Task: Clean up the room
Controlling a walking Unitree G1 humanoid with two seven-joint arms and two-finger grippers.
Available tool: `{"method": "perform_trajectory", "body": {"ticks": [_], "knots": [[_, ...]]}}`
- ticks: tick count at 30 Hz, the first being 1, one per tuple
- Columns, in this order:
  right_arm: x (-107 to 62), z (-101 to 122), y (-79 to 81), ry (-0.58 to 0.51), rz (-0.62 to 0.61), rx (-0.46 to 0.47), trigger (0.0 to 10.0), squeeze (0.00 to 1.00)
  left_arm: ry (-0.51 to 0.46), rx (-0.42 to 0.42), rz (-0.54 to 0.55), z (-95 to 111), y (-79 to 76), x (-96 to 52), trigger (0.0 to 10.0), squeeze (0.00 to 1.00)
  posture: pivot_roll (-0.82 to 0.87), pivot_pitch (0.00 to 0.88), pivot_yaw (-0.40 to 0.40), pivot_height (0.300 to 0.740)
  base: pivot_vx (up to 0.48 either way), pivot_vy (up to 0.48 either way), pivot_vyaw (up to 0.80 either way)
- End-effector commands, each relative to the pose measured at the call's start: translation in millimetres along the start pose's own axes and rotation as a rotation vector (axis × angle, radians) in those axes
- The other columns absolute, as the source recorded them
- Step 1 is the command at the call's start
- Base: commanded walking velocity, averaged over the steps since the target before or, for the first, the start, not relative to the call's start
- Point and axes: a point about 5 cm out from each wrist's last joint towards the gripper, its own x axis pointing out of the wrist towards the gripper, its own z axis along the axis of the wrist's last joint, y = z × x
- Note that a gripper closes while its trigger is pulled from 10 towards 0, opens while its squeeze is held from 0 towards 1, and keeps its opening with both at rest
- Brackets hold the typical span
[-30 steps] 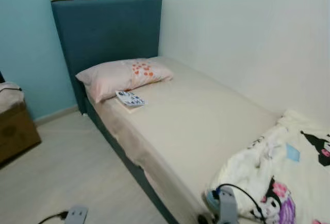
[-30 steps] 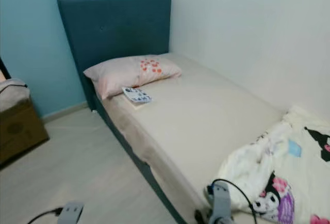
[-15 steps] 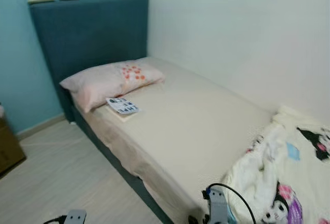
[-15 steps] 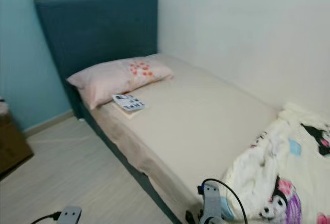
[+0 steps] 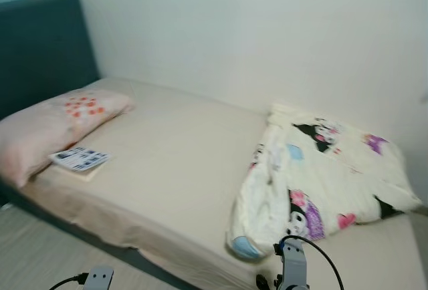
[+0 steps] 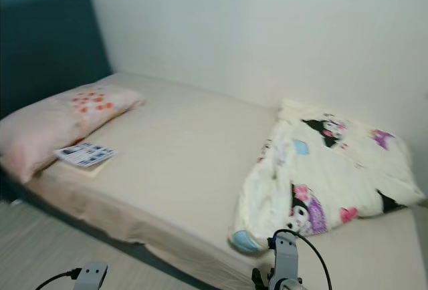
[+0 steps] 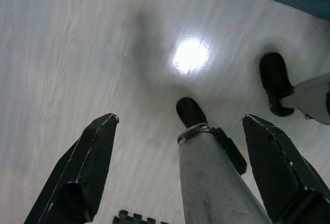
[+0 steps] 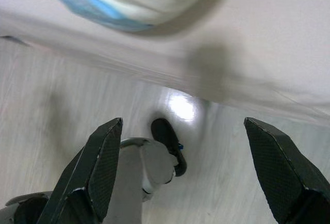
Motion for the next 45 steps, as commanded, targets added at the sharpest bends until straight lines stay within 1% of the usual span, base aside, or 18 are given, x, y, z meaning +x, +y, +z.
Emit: {"method": "perform_trajectory", "body": {"ticks": [1,6,11,22,30,35,37,42,44,45], "knots": [[0.8,4,2.6,-0.011,0.003,0.001,10.0,0.0,0.01,-0.001,-0.003,-3,-0.8,-0.1,10.0,0.0,-0.05,0.0,-0.065,0.721,0.0,0.0,-0.72],[1.0,6,3.1,-0.021,0.003,0.003,10.0,0.0,0.01,-0.001,0.0,-3,-0.6,-0.1,10.0,0.0,-0.05,0.0,-0.065,0.721,0.0,0.0,-0.72],[1.1,6,3.8,-0.024,0.003,-0.004,10.0,0.0,0.011,0.004,0.002,-3,-0.4,-0.1,10.0,0.0,-0.05,0.0,-0.065,0.721,0.0,-0.124,0.0],[1.4,6,5.5,-0.021,0.01,-0.02,10.0,0.0,0.016,0.008,0.017,-3,0.3,-0.1,10.0,0.0,-0.05,0.0,-0.066,0.721,0.0,-0.448,0.0],[1.3,4,5.6,-0.015,0.011,-0.024,10.0,0.0,0.017,0.002,0.034,-4,1.4,-0.3,10.0,0.0,-0.05,0.0,-0.067,0.721,0.0,0.0,0.0],[1.3,2,6.6,-0.009,0.018,-0.031,10.0,0.0,0.015,0.014,0.016,-4,0.4,-0.3,10.0,0.0,-0.05,0.0,-0.068,0.721,0.0,0.0,0.0],[1.4,3,7.2,-0.011,0.02,-0.032,10.0,0.0,0.015,0.017,0.014,-4,0.2,-0.3,10.0,0.0,-0.05,0.0,-0.066,0.721,0.0,-0.428,0.0],[1.6,10,6.7,-0.038,0.022,-0.007,10.0,0.0,0.018,0.018,0.035,-5,1.3,-0.4,10.0,0.0,-0.05,0.0,-0.064,0.721,0.0,-0.434,0.0],[1.9,17,6.2,-0.067,0.023,0.027,10.0,0.0,0.019,0.013,0.039,-5,1.4,-0.4,10.0,0.0,-0.05,0.0,-0.064,0.721,0.0,0.0,0.0],[1.9,17,6.2,-0.067,0.023,0.027,10.0,0.0,0.019,0.013,0.039,-5,1.4,-0.4,10.0,0.0,-0.05,0.0,-0.064,0.721,0.0,0.0,0.0]]}}
